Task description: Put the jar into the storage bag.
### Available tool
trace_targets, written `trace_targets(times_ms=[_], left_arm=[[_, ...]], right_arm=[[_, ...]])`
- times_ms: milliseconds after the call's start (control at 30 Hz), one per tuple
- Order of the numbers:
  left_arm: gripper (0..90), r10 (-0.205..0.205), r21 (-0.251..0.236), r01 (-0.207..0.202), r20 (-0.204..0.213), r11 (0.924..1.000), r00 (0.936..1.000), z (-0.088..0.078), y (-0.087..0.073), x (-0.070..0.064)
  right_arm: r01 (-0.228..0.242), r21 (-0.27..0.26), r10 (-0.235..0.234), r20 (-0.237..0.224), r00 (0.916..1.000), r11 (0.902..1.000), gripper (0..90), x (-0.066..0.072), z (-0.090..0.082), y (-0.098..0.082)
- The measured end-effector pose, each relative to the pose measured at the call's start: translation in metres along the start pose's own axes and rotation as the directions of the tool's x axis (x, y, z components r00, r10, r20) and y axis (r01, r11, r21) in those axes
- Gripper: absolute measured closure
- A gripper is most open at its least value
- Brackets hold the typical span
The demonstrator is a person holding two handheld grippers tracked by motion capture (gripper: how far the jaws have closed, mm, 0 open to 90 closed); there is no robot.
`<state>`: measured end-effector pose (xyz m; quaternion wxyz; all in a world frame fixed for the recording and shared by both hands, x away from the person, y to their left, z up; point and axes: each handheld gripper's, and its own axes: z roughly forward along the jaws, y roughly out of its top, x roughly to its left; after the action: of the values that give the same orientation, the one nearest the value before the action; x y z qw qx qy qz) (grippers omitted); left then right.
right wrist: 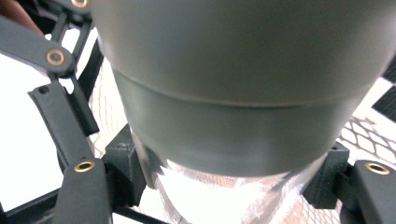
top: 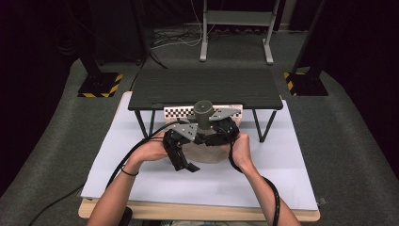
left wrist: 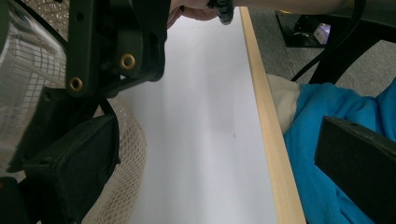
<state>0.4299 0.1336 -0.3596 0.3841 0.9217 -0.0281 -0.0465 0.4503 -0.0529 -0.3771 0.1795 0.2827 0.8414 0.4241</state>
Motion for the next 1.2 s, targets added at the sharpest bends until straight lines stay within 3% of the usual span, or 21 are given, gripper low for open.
trace_targets(times_ms=[333,767,900,1033,1100,1200], left_arm=[[0.0,-0.003,0.020,0.003,-0.012,0.9998,0.9999,0.003,-0.001,0.002],[0.0,0.000,0.001,0.000,-0.009,1.0000,1.0000,0.001,0.000,0.003],[0.0,0.002,0.022,-0.001,-0.044,0.9998,0.9990,0.005,0.001,0.000],[0.0,-0.001,-0.009,0.000,-0.024,1.0000,0.9997,0.000,0.002,0.000],[0.0,0.010,-0.051,-0.010,-0.011,0.9986,0.9999,-0.006,0.003,-0.003],[0.0,0.027,-0.086,-0.029,-0.020,0.9959,0.9994,-0.012,0.005,-0.007]], right_arm=[[0.040,0.068,-0.043,0.033,0.9985,0.9969,30.0,0.003,0.005,0.002],[0.028,0.085,-0.027,-0.004,0.9996,0.9960,29.9,-0.002,0.003,0.005],[0.034,0.116,-0.034,0.001,0.9994,0.9926,30.0,-0.003,0.004,0.006],[0.026,0.123,-0.024,-0.014,0.9996,0.9920,29.4,-0.003,0.003,0.008],[0.031,0.095,-0.031,-0.005,0.9995,0.9950,21.9,-0.003,-0.001,0.010],[0.011,0.068,-0.009,-0.036,0.9993,0.9976,16.2,-0.007,-0.009,0.015]])
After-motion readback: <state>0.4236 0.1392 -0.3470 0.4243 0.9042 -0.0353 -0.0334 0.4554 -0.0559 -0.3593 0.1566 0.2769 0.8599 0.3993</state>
